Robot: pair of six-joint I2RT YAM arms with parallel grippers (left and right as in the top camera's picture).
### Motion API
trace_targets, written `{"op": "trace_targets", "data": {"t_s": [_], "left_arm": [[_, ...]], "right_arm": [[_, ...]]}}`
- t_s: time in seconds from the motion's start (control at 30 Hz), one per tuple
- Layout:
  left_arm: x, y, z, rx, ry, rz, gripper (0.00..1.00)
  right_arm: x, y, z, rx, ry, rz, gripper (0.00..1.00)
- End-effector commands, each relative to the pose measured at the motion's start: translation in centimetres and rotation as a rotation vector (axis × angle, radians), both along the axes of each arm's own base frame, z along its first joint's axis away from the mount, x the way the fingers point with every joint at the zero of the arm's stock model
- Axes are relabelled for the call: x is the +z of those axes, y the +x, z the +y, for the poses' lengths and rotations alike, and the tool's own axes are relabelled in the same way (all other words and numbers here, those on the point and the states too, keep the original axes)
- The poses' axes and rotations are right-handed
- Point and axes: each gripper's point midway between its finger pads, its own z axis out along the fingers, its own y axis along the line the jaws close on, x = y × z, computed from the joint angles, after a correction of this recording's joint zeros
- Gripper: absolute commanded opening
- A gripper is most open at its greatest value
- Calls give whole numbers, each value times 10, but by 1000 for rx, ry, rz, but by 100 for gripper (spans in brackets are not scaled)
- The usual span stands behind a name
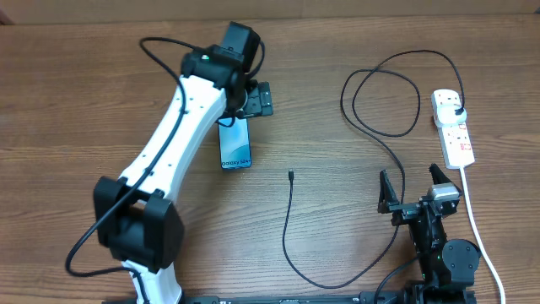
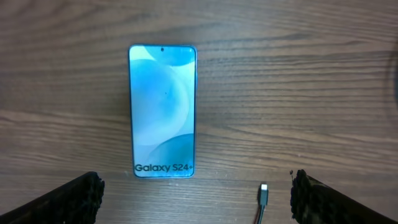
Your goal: Plug charger to phone and switch on socket
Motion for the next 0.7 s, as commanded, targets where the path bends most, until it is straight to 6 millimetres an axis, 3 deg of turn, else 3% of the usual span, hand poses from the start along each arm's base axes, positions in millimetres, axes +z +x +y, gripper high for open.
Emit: {"op": "trace_targets", "data": {"t_s": [0.0,0.13,0.67], "left_arm": [[-12,5,0,92,23,20,100],[-21,6,-1,90,33,38,100],[-24,3,7,-36,100,48,100]], "right_arm": [[-2,0,2,11,2,-4,100],[-2,0,2,11,2,-4,100],[-2,0,2,11,2,-4,100]]}}
